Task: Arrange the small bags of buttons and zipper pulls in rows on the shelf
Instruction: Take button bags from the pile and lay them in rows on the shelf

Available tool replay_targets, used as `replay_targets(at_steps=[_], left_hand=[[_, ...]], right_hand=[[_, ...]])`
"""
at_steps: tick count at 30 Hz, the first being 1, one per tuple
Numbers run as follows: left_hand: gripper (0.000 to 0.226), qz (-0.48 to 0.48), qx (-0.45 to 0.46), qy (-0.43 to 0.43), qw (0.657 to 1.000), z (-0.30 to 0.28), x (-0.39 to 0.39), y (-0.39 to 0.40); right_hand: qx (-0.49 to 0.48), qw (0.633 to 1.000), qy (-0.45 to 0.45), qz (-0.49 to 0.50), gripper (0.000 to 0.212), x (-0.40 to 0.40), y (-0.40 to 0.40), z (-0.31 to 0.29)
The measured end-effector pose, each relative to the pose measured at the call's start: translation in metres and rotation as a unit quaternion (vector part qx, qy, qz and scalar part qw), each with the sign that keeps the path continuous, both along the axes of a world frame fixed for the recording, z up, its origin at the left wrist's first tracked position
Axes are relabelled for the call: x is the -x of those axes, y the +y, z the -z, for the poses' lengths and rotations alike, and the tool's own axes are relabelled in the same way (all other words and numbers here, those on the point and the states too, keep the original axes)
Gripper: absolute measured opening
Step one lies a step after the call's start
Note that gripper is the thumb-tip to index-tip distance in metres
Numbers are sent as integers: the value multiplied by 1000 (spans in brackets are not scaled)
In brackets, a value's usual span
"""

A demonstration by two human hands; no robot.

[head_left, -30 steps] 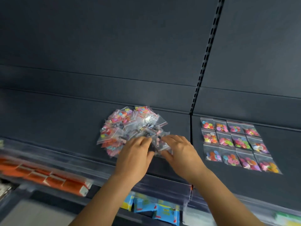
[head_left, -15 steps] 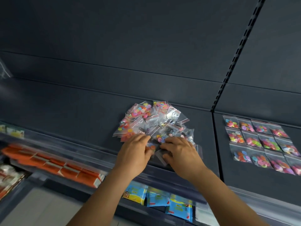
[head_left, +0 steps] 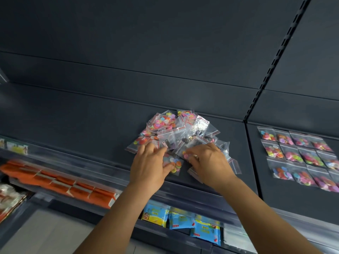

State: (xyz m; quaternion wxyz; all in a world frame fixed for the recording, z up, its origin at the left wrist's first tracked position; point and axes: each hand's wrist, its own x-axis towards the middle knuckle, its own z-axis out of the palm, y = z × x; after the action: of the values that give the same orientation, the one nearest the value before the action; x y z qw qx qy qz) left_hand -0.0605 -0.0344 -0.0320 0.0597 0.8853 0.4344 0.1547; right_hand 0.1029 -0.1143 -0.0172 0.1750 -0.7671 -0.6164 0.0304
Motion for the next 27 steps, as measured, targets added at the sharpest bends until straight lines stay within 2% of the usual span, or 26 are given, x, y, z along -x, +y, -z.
replay_targets(at_steps=[4, 10, 12, 15, 18, 23, 27], left_hand=[[52, 24, 34, -8, 999, 0, 4, 1], [27, 107, 56, -59, 991, -2, 1, -1], [31, 104, 65, -75, 990, -1, 1, 0], [50, 56, 35, -51, 997, 2, 2, 1], [51, 42, 37, -34, 998, 1, 0, 3], [20, 61, 57, -76, 994, -1, -6, 1], [9, 72, 36, -97, 992, 0, -7, -2]], right_hand=[[23, 999, -7, 29, 33, 2, 13, -1], [38, 998, -22, 33, 21, 5, 18, 0], [44, 997, -17, 67, 23, 3, 18, -1], [78, 991, -17, 104, 36, 2, 18, -2], [98, 991, -15, 96, 39, 2, 19, -2], [56, 996, 15, 75, 24, 3, 21, -3], [-4, 998, 20, 62, 12, 2, 20, 1]])
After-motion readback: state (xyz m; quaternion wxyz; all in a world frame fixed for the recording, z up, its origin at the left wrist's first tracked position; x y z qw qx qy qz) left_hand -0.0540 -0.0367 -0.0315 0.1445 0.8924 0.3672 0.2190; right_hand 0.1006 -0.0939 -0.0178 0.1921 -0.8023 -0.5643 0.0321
